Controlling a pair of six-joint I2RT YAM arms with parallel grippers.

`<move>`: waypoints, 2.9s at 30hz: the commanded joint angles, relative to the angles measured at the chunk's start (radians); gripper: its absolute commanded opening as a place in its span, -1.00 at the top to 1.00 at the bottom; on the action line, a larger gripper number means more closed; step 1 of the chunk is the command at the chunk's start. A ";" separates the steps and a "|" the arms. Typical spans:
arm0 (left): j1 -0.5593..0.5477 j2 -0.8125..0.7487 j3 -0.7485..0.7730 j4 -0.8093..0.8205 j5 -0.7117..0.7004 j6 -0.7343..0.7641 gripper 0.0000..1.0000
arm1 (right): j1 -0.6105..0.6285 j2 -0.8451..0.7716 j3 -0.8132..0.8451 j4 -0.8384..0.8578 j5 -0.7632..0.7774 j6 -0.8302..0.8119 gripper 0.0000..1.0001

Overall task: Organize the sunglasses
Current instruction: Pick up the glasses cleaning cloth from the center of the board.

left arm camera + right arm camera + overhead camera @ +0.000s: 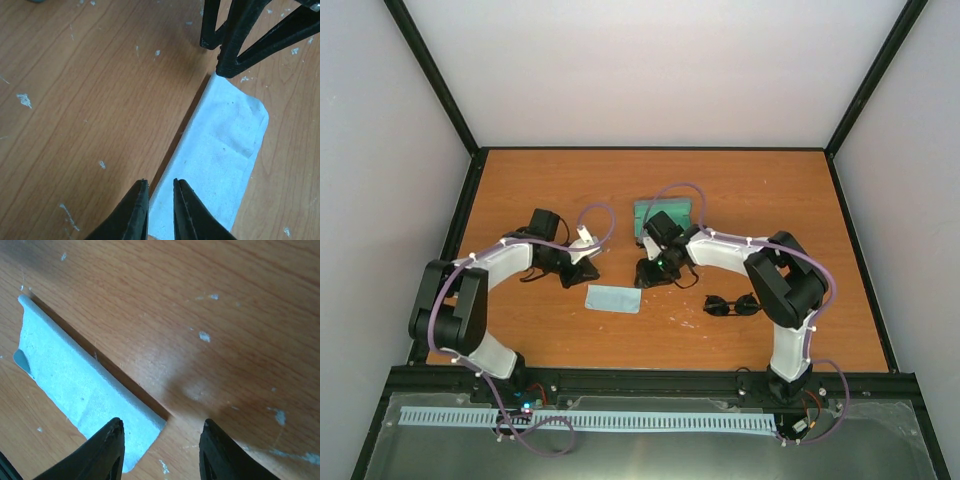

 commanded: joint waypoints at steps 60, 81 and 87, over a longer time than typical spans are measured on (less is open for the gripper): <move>0.011 0.148 -0.043 0.054 -0.131 0.129 0.35 | 0.062 0.061 -0.001 -0.066 0.062 -0.009 0.94; 0.011 0.104 -0.114 0.019 -0.141 0.170 0.51 | 0.062 0.061 -0.008 -0.061 0.068 0.001 0.94; 0.011 0.123 -0.099 0.028 -0.137 0.162 0.85 | 0.062 0.056 -0.013 -0.057 0.074 0.008 0.94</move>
